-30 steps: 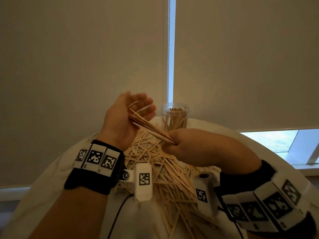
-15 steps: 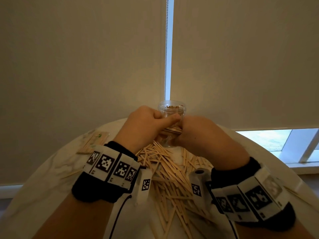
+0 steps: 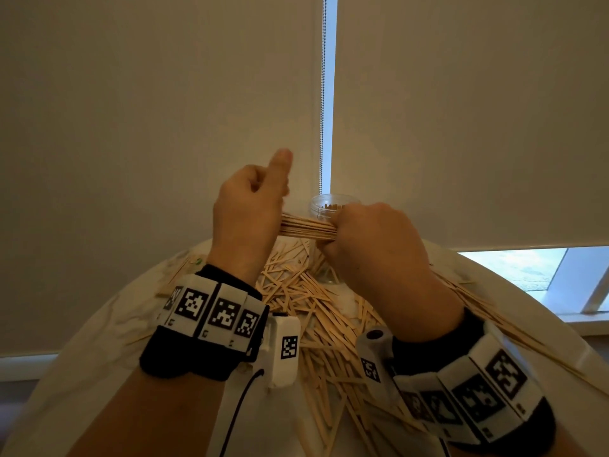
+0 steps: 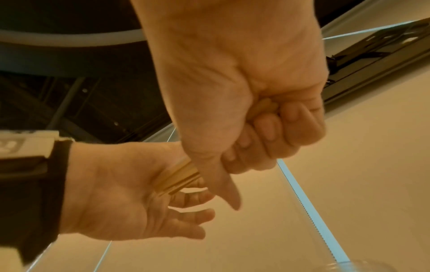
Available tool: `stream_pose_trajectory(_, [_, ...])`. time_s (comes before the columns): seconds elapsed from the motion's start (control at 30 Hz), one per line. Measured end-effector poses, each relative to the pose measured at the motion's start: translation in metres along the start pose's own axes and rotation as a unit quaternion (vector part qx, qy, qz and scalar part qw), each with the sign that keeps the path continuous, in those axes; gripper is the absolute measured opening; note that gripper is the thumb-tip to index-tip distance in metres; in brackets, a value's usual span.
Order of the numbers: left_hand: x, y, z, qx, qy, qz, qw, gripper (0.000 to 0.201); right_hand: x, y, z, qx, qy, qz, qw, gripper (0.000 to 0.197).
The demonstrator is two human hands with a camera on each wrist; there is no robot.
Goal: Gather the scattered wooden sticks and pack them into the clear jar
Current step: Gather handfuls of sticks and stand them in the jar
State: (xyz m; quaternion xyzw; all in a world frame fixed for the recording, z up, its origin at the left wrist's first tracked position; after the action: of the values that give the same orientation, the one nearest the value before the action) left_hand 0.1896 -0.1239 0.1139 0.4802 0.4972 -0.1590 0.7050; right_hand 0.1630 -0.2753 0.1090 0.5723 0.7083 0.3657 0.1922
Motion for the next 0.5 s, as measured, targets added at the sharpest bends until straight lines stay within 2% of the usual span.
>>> stream_pose_trajectory(0.03, [-0.003, 0.001, -0.002, -0.016, -0.003, -0.006, 1.0, 0.053, -0.001, 0.0, 0.0, 0.001, -0.006, 0.01, 1.0, 0.018])
stream_pose_trajectory(0.07, [-0.004, 0.002, -0.001, 0.0, -0.011, -0.026, 1.0, 0.055, -0.002, 0.0, -0.002, -0.001, -0.012, 0.016, 1.0, 0.016])
stream_pose_trajectory(0.13, [-0.006, -0.007, 0.008, 0.105, -0.009, -0.076, 0.991, 0.057, -0.003, -0.001, -0.004, -0.006, -0.022, 0.02, 1.0, 0.013])
stream_pose_trajectory(0.2, [-0.006, -0.018, 0.016, 0.21, 0.081, -0.036, 0.974, 0.056, -0.006, -0.001, -0.004, -0.002, -0.023, 0.023, 0.999, 0.014])
stream_pose_trajectory(0.23, [-0.005, -0.02, 0.017, 0.237, 0.118, -0.001, 0.964, 0.053, -0.008, -0.001, -0.003, 0.009, -0.021, 0.025, 0.999, 0.016])
stream_pose_trajectory(0.3, [-0.003, -0.021, 0.017, 0.254, 0.135, 0.017, 0.958, 0.049, -0.011, -0.001, 0.003, 0.038, -0.008, 0.019, 0.999, 0.021])
stream_pose_trajectory(0.4, [0.006, -0.014, 0.015, 0.237, 0.092, -0.025, 0.967, 0.045, -0.014, 0.002, 0.006, 0.076, 0.053, -0.007, 0.996, 0.023])
stream_pose_trajectory(0.5, [0.016, -0.004, 0.009, 0.179, 0.041, -0.071, 0.98, 0.041, -0.019, 0.008, -0.002, 0.084, 0.148, -0.02, 0.985, 0.048])
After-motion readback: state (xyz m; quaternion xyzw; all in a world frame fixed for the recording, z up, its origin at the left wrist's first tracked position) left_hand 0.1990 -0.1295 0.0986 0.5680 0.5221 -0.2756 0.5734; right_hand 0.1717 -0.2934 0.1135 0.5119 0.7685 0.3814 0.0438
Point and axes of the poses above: each hand's wrist, its own y-axis towards the middle knuckle, its own z-axis out of the palm, x = y × z, the point moved 5 cm from there along y, towards the middle knuckle, and after that the axes turned 12 degrees about -x, right-handed, at the moved point
